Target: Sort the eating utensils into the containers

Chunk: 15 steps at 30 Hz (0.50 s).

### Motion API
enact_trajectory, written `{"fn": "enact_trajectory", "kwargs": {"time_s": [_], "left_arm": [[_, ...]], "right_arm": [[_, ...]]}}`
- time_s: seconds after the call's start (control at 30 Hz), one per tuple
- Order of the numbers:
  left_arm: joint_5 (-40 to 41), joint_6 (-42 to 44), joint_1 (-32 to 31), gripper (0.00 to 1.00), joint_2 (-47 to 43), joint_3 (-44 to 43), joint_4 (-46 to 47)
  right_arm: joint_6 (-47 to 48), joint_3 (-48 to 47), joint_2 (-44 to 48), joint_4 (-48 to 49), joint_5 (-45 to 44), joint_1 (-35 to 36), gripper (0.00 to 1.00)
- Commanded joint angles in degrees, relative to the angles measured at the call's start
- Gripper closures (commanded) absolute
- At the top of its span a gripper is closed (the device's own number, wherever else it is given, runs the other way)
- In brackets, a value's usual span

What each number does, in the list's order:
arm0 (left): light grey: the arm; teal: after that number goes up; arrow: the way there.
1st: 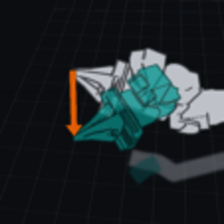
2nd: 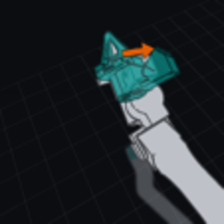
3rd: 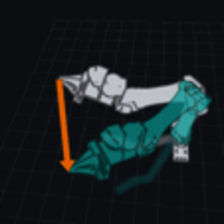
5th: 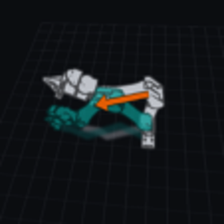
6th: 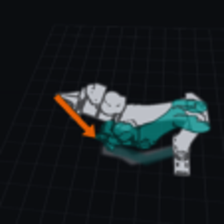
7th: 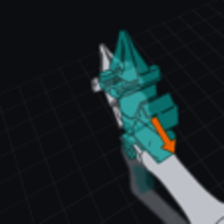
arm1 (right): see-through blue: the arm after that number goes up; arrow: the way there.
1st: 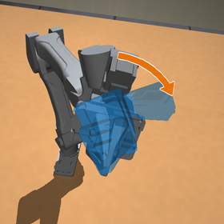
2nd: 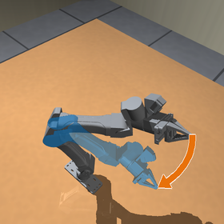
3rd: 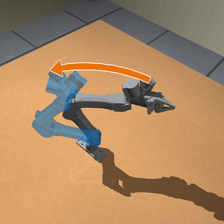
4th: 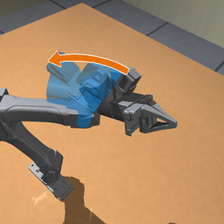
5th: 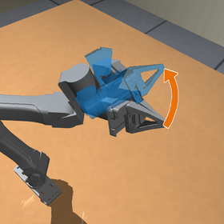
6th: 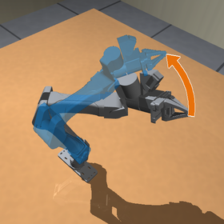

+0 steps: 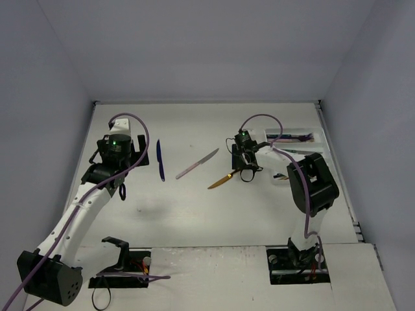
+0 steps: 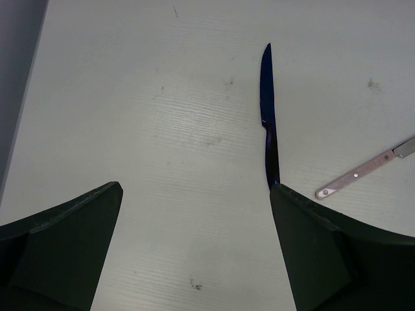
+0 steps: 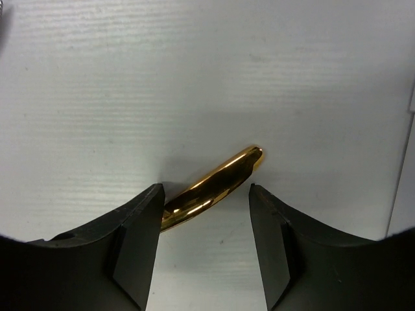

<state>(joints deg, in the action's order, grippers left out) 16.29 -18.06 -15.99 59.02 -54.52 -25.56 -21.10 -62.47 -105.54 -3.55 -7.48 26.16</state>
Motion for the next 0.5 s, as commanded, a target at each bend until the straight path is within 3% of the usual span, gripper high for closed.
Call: {"fn": "enact_trajectory", "kwargs": {"time_s": [0.0, 0.17, 0.23, 0.37, 0.47], "left_arm": [[-0.1, -0.2, 0.4, 0.03, -0.7, -1.4, 1.8], [-0.2, -0.3, 0.4, 0.03, -0.8, -1.3, 2.0], [-0.3, -0.4, 0.4, 0.03, -0.8, -1.4, 2.0], [-0.6, -0.4, 0.4, 0.03, -0.4, -1.4, 2.0], [-0.6, -0.5, 0.4, 0.03, -0.1, -1.4, 2.1]], "right_arm": [[-3.8, -0.4, 5.5, -4.4, -3.1, 3.0, 0.47], [5.0, -1.8, 12.0, -4.5, -1.5, 3.8, 0.46], [8.4, -1.9, 14.0, -4.6, -0.7, 3.8, 0.41], [19.1, -4.6, 14.4, -7.8, 1.4, 3.8, 0.22], [26.4, -7.4, 11.8, -11.0, 1.5, 3.8, 0.2]]}}
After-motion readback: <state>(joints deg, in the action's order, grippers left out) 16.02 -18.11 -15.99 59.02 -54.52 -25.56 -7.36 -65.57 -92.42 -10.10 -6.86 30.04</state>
